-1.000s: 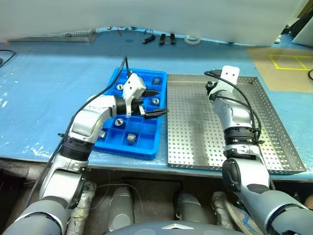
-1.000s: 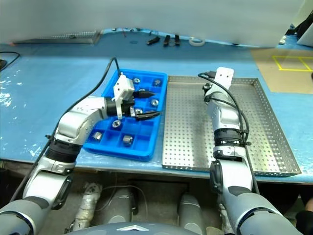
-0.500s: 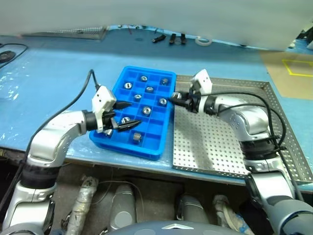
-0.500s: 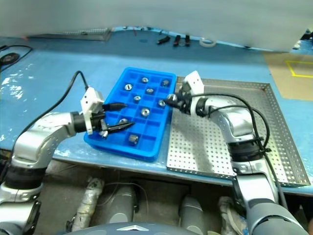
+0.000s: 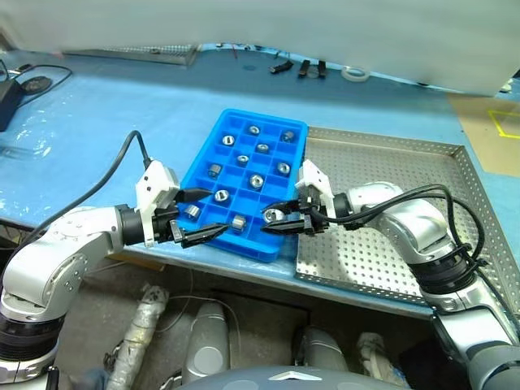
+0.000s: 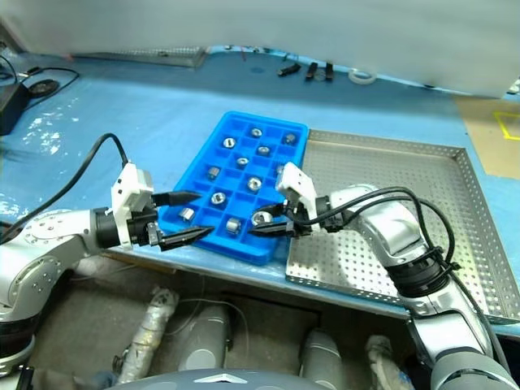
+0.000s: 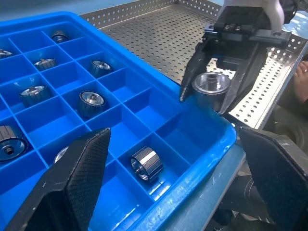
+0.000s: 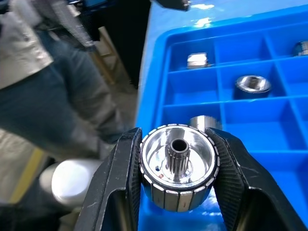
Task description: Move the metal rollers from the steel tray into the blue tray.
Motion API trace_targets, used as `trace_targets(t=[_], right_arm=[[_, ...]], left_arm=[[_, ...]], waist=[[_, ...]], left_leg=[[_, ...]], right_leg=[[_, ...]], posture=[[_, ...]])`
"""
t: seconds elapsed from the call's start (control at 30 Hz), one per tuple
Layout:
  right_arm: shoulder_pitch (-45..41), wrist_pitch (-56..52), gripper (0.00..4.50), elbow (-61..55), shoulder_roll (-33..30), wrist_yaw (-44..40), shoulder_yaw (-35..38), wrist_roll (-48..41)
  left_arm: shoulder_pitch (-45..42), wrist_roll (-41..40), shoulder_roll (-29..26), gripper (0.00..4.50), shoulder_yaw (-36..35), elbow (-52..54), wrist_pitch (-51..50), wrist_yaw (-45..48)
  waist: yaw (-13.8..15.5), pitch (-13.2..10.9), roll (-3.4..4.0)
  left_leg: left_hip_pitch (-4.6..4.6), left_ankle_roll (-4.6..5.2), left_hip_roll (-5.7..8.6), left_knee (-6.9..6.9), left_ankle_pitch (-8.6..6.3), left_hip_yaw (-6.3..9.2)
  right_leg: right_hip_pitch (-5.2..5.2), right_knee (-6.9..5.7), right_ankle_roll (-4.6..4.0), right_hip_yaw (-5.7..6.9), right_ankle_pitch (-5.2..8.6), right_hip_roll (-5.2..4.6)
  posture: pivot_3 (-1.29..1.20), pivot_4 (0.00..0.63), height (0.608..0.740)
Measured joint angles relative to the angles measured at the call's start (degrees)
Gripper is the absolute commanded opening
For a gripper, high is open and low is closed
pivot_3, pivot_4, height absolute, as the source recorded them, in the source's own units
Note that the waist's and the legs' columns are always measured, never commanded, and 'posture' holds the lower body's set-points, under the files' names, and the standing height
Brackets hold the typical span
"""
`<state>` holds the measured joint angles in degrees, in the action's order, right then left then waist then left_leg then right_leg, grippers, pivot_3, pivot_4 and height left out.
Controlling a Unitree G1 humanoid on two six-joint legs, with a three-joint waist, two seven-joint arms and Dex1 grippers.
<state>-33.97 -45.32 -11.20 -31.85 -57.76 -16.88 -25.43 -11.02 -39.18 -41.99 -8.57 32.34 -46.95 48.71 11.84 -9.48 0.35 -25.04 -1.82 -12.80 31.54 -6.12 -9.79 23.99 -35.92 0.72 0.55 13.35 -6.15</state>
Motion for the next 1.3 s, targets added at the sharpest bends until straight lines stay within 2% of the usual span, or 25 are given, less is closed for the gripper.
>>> trace_targets(t=[0.1, 0.33, 0.6, 0.63, 0.83, 1.07, 1.17, 1.3], right_arm=[[-2.3, 1.9, 1.64, 4.2, 3.3, 4.4, -0.6, 4.2], [-2.3, 3.7, 1.64, 6.2, 4.0, 6.3, -1.9, 7.7], [-0.8, 4.7, 4.36, 6.0, 3.9, 7.2, -1.9, 9.9], [-0.8, 4.7, 4.47, 6.0, 4.0, 7.7, -1.9, 10.2], [-0.8, 4.7, 4.47, 6.0, 4.7, 10.4, 0.4, 10.6], [-0.7, 4.3, 4.47, 5.2, 2.9, 12.5, 11.8, 6.9], [4.8, 4.1, 4.47, 0.8, -2.2, 10.8, 18.1, 4.0], [12.0, 2.6, 4.47, -4.7, -5.0, 11.9, 23.4, 2.0]], left_arm=[[-0.4, 0.0, -0.2, 4.5, 0.4, -0.2, 0.2, -0.4], [-2.4, 0.3, -0.2, 4.5, 2.1, -1.6, 1.0, -0.5], [-4.6, 0.6, -0.2, 4.5, 3.4, -3.8, 2.2, -0.1], [-4.8, 0.7, -0.2, 4.5, 3.7, -4.1, 2.3, 0.0], [-7.9, 2.6, 0.1, 4.5, 5.9, -7.7, 4.3, 0.9], [-15.3, 8.3, 4.2, 4.5, 10.1, -18.2, 10.9, 1.8], [-21.4, 11.2, 8.2, 4.5, 13.4, -26.1, 15.1, 4.0], [-27.8, 15.2, 14.1, 4.5, 16.4, -36.3, 20.6, 5.9]], waist=[[0.0, 0.0, 0.0], [0.0, 0.0, -0.01], [-0.2, 0.0, -0.01], [-0.2, 0.0, -0.01], [-0.3, 0.0, -0.01], [-1.2, 0.0, -0.02], [-1.1, 0.0, -0.03], [-2.9, 0.0, -0.04]], left_leg=[[-0.05, -0.22, 0.01, 0.0, 0.14, 0.0], [-0.15, -0.21, 0.01, 0.0, 0.14, 0.0], [-0.07, -0.25, 0.0, 0.01, 0.16, 0.0], [-0.06, -0.25, 0.0, 0.01, 0.17, 0.0], [-0.08, -0.25, 0.01, 0.03, 0.17, 0.0], [-0.08, -0.25, 0.02, 0.12, 0.17, -0.01], [-0.09, -0.18, 0.07, 0.14, 0.15, -0.03], [-0.08, -0.05, 0.08, 0.3, 0.1, -0.06]], right_leg=[[0.07, 0.01, 0.0, 0.02, 0.0, 0.02], [0.11, 0.12, 0.03, 0.03, 0.01, 0.04], [0.09, 0.02, 0.04, 0.01, 0.0, 0.06], [0.09, 0.02, 0.04, 0.0, 0.0, 0.06], [0.09, 0.0, 0.04, -0.02, 0.0, 0.06], [0.03, -0.02, 0.07, -0.26, -0.02, 0.04], [-0.1, 0.1, 0.12, -0.25, -0.04, 0.05], [-0.09, 0.13, 0.35, -0.4, -0.19, 0.05]], posture=[[0.32, 0.15, 0.74], [0.3, 0.15, 0.74], [0.26, 0.15, 0.74], [0.25, 0.15, 0.74], [0.19, 0.15, 0.74], [0.06, 0.15, 0.74], [0.02, 0.15, 0.74], [-0.06, 0.15, 0.74]])
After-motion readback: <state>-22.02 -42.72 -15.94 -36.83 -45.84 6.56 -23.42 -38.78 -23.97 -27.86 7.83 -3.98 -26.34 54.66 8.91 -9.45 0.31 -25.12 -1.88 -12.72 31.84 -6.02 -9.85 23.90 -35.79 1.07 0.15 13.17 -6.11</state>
